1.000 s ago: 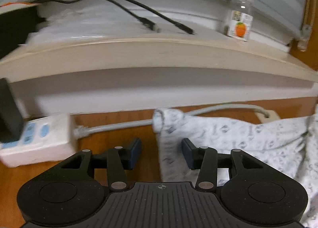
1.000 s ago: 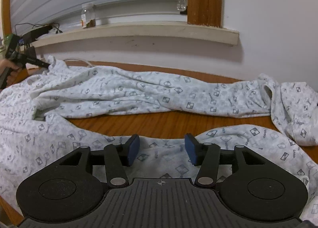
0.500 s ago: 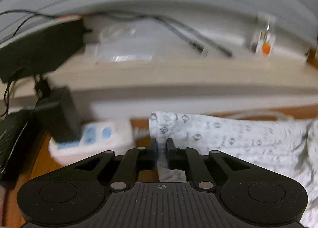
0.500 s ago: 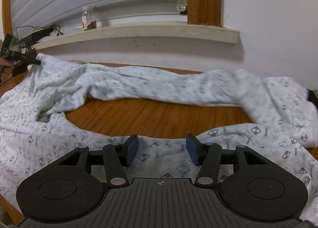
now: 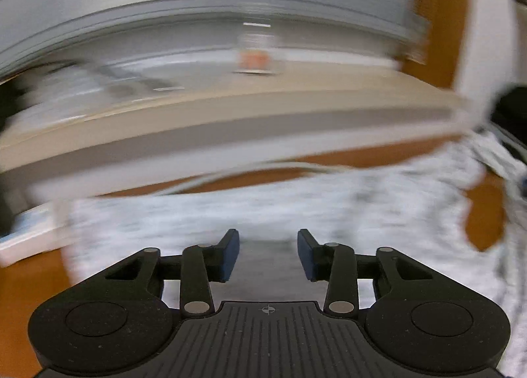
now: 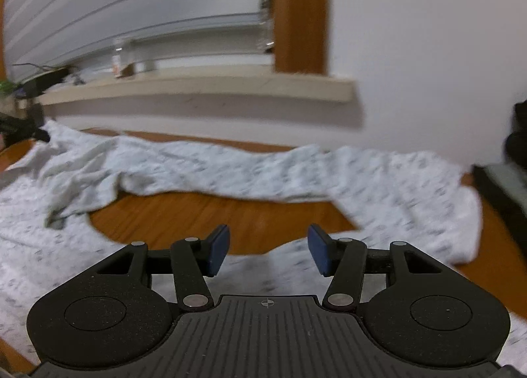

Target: Fold clothes

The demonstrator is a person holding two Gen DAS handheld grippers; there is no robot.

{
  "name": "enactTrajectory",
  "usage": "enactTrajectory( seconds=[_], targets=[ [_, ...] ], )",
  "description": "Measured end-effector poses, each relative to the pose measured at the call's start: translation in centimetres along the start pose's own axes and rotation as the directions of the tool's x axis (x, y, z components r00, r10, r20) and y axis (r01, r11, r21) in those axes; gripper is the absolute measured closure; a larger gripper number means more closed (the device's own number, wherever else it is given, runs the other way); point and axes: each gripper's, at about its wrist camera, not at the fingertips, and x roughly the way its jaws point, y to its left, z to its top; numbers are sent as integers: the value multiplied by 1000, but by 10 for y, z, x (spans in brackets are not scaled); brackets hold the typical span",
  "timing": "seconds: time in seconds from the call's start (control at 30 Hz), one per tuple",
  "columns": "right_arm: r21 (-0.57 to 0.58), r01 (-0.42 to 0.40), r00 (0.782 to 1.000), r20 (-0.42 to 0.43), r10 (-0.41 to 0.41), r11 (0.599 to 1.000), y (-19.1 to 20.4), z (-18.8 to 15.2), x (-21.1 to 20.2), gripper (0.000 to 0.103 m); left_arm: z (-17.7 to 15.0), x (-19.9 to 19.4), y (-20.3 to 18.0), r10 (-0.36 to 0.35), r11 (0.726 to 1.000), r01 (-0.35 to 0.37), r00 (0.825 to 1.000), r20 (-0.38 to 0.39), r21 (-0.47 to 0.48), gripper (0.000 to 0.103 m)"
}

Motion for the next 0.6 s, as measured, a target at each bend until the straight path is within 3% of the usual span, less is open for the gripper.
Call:
enactTrajectory(
  seconds=[0.07,0.23,0.47,0.5,0.53,0.57,0.6],
  targets=[
    [-2,23,1000,-8,-23,1000,-12,6,3,58,8,13,-36,-70,996,71,997,-14,47,72],
    [-32,90,992,-88,-92,995,-42,10,24,58,21,49,-121,-181,971,188,982,-59,149,72],
    [-67,106,976,-181,-117,992,-66,8,53,59,8,84,-171,-162,956,181,982,-99,231,68],
    [-57,101,977,-184,-110,993,-69,9,54,63,6,84,-171,-161,955,178,983,-92,236,69],
    [-47,96,977,-187,-103,994,-72,10,56,89,5,82,-170,-160,955,176,983,-85,237,80],
    [-40,100,976,-189,-106,994,-76,12,57,101,4,80,-168,-159,956,173,984,-78,236,93],
    [-44,119,977,-175,-125,992,-79,15,56,102,2,76,-168,-166,955,179,983,-76,236,101]
  ],
)
